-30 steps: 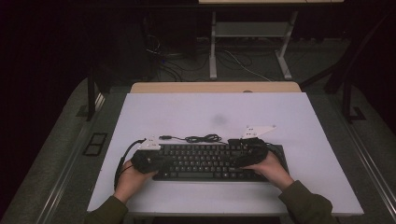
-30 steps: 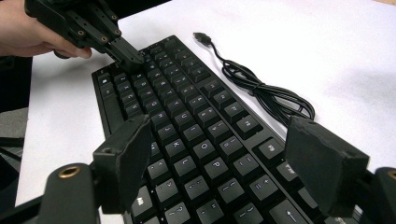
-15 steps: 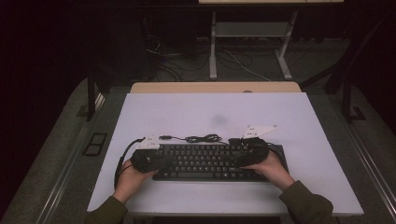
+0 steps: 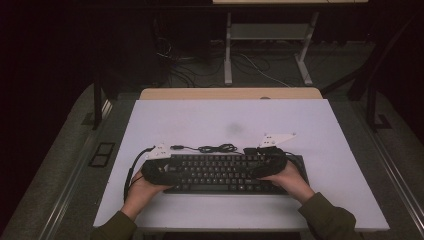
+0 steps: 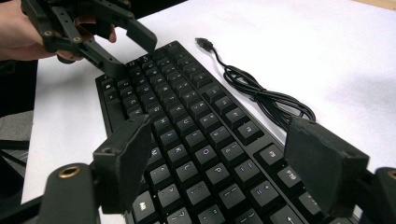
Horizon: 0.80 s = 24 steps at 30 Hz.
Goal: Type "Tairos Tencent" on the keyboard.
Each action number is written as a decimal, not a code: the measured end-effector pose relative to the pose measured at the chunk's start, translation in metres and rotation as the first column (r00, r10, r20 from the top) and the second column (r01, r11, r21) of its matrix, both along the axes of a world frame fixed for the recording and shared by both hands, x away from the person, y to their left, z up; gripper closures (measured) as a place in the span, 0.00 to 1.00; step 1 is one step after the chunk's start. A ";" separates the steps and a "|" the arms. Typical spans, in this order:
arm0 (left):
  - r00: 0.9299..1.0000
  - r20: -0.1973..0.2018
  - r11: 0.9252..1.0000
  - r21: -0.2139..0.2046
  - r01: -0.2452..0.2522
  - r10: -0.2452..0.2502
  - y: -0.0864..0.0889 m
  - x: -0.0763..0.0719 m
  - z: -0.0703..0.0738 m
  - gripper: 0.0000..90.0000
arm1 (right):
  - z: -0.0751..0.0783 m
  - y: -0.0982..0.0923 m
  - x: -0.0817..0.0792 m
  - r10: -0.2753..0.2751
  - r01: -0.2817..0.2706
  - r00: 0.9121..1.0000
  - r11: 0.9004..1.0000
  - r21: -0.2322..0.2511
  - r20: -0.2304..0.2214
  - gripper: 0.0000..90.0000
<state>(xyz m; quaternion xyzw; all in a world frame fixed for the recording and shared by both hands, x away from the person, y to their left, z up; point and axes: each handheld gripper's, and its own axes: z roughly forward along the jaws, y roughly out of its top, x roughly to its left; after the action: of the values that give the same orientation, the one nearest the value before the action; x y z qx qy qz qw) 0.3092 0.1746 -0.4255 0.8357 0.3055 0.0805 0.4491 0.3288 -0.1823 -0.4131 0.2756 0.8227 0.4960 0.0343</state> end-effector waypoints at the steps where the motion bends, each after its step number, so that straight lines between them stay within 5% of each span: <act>1: 1.000 0.005 1.000 0.001 -0.001 0.001 -0.001 0.000 0.000 0.28 | 0.000 0.001 0.000 0.002 -0.002 1.000 1.000 0.000 -0.001 0.25; 7: 1.000 0.005 1.000 0.000 -0.002 0.002 -0.003 0.000 0.000 0.16 | 0.000 0.005 0.002 0.001 -0.001 1.000 1.000 0.006 -0.007 0.25; 24: 1.000 0.008 1.000 0.011 0.004 -0.004 -0.009 -0.001 -0.003 0.01 | 0.006 0.017 0.013 0.015 -0.015 1.000 1.000 0.020 -0.007 0.27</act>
<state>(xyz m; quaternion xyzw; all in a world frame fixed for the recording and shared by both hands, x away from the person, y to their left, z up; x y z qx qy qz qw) 0.3080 0.1657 -0.4285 0.8385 0.3015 0.0844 0.4460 0.3415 -0.1652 -0.4069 0.2714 0.8199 0.5034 0.0248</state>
